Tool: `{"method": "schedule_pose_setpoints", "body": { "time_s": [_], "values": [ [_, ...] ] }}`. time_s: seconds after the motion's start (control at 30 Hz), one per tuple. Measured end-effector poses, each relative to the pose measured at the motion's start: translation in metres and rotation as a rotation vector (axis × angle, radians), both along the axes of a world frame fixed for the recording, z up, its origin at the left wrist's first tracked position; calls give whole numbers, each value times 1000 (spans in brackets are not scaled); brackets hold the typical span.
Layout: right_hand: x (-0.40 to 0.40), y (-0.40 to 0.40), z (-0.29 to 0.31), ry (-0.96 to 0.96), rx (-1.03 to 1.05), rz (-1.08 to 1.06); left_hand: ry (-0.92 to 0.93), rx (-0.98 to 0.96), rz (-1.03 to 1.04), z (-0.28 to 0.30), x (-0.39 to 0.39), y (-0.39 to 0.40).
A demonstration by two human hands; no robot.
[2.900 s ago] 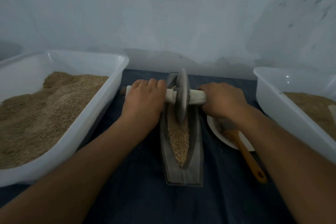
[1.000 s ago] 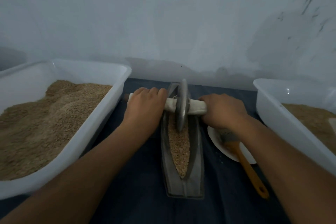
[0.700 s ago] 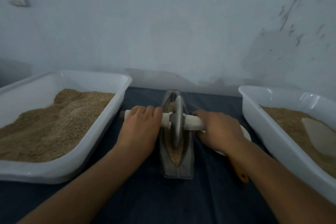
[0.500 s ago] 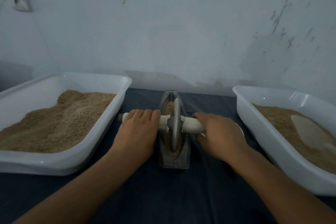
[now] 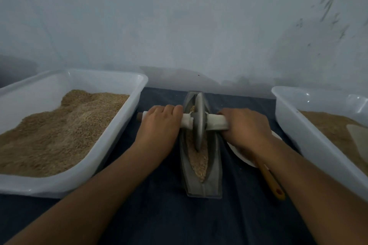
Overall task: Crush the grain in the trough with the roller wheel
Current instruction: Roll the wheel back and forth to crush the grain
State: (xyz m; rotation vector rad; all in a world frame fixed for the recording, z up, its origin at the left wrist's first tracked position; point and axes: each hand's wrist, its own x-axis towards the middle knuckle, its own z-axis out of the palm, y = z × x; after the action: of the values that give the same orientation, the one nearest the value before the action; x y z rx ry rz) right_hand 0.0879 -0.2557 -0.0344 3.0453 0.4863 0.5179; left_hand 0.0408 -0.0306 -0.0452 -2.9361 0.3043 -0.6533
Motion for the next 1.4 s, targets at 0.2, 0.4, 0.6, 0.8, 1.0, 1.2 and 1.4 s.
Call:
{"method": "schedule_pose_setpoints", "body": {
  "time_s": [0.2,0.4,0.6,0.8,1.0,1.2,1.4],
  "values": [
    [42,0,8,228,8,-52,-64,28,29,7,42,-6],
    [49,5,15,202,-48,-36,-70,41,61,5,46,-2],
    [12,1,9,44,-31,1,-70,-12,24,-3,11,0],
    [-40,-8,-1,-70,23,87,-65,10,-15,-5,-37,-1],
    [-72,-17,-4,-102,68,69,-84,47,-23,1,-68,-8],
    [-54,-11,-4,-96,44,71,-63,37,-12,-3,-59,-5],
    [-10,-1,0,-54,-20,12,-50,25,10,-6,-15,0]
  ]
}}
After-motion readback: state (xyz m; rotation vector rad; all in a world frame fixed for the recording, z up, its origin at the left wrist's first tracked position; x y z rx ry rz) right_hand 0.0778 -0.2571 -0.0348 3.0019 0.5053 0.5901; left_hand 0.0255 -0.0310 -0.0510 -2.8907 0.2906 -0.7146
